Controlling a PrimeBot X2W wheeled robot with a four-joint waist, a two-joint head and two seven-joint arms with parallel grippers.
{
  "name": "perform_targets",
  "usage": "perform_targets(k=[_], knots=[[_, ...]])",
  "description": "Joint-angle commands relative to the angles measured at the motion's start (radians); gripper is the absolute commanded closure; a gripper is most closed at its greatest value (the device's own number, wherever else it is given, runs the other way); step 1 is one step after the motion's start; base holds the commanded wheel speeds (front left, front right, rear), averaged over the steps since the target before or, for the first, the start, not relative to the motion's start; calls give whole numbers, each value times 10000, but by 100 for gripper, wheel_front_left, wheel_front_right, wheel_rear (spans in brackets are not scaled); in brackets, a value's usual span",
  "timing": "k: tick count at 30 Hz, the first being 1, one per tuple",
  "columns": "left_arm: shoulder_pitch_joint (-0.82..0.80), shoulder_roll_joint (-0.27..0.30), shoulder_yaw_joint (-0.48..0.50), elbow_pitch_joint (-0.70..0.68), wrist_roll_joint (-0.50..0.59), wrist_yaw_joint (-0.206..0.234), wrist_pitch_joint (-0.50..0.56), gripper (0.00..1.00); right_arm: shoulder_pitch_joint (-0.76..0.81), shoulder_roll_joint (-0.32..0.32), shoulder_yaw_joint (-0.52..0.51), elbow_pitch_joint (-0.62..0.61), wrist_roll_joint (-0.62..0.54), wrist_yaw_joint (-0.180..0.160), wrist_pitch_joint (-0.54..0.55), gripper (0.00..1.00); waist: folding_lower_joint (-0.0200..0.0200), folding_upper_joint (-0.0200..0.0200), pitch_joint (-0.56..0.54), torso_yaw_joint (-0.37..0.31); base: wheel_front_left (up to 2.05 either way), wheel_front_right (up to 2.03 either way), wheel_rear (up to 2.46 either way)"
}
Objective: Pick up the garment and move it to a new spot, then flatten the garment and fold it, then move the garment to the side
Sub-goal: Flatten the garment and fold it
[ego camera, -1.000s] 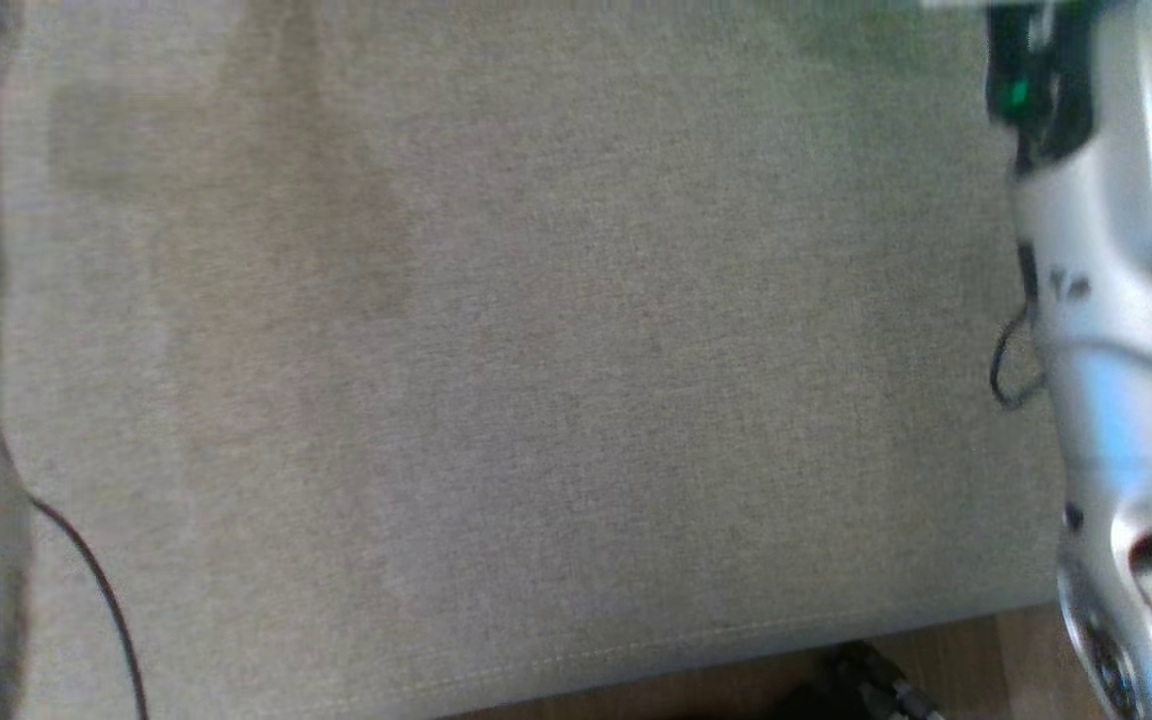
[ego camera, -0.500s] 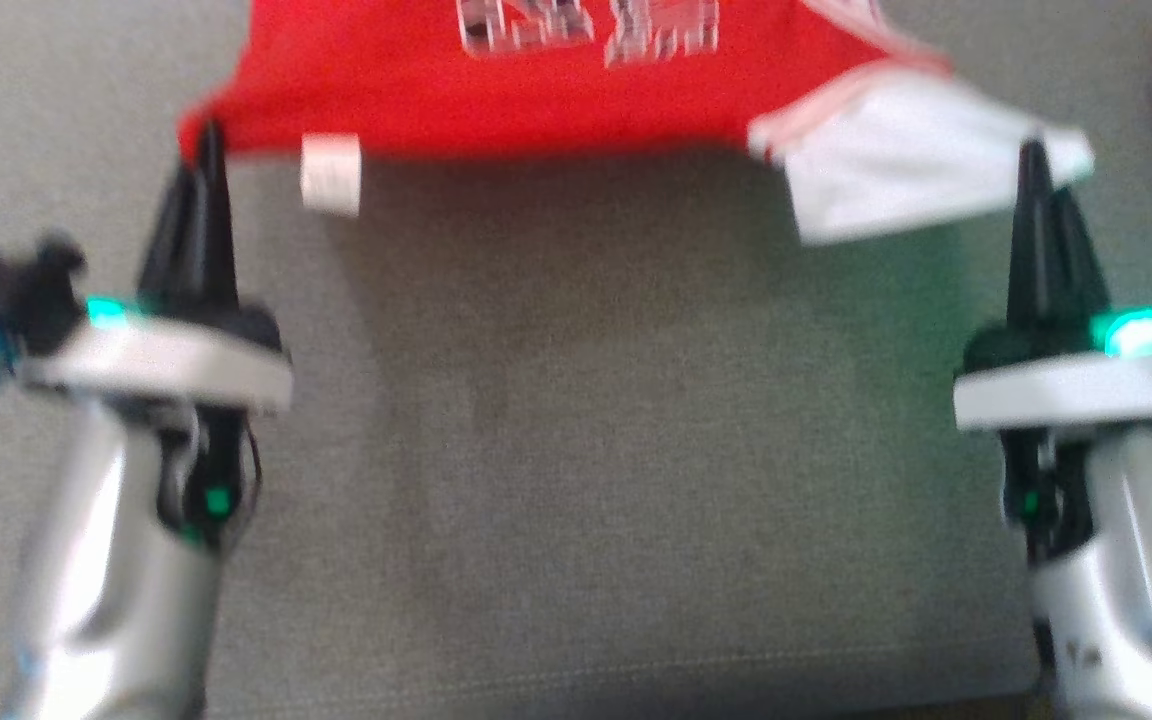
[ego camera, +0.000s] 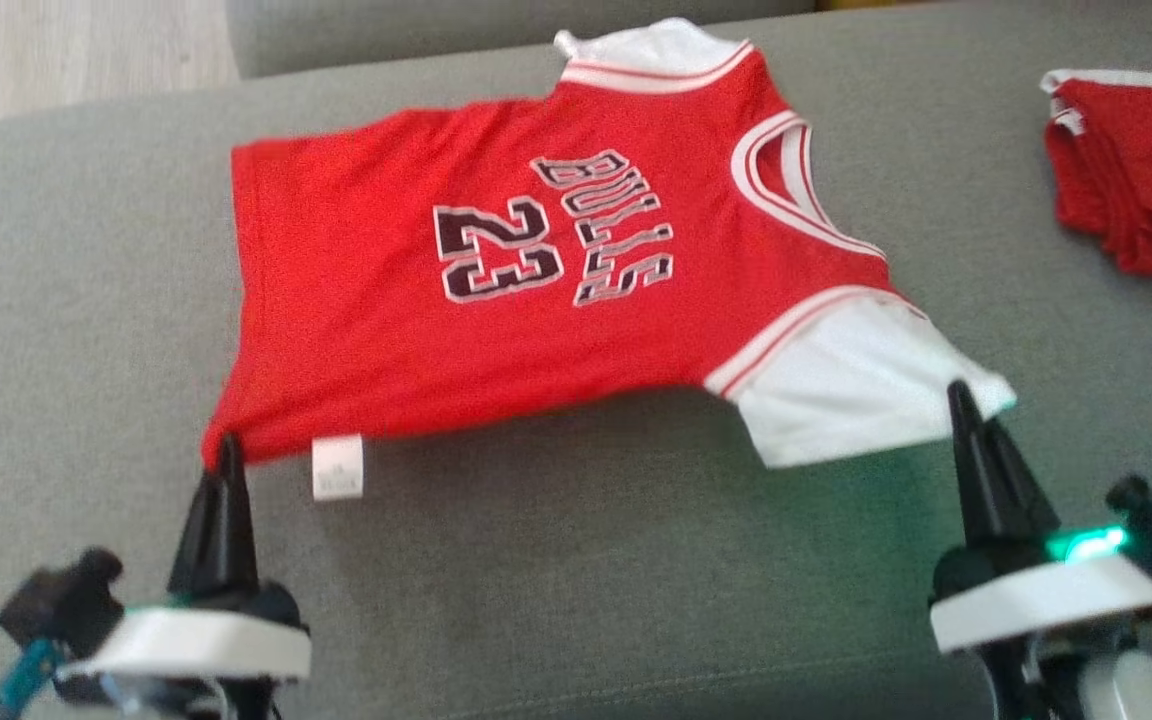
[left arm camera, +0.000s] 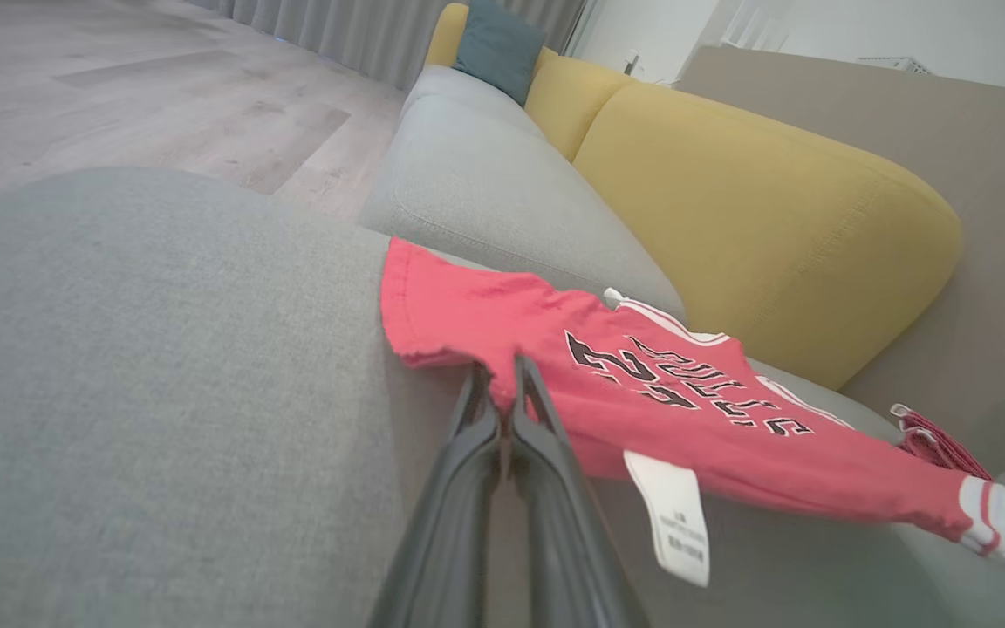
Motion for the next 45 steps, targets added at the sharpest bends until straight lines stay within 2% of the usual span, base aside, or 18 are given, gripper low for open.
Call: perform_targets(k=[1,10,19,25,33,40,45], knots=[[9,-34,394,-414,121,82,-53,100,67,-4,126,-481,54,65,96,100,1,-1,-174,-76,0,0,0],[1479,-285,302,-855,95,145,-53,100,1573,128,-25,-1017,129,65,796,100,1,-1,-425,-31,0,0,0],[1438,-361,155,-207,-315,144,49,100,1527,284,117,-112,312,65,792,100,1,-1,-393,131,0,0,0],[890,-450,-31,335,-832,140,50,100,903,345,261,707,323,65,451,100,1,-1,-260,266,0,0,0],[94,-508,-104,744,-1514,223,9,100,-2,377,146,1051,165,65,-138,100,1,-1,-130,400,0,0,0],[-1077,-519,-248,1366,-1662,509,68,100,-1626,400,-67,1732,-276,65,-675,100,1,-1,157,579,0,0,0],[-2385,-495,-336,2171,-1520,652,214,100,-3213,413,-114,3051,-608,65,-943,100,1,-1,555,841,0,0,0]])
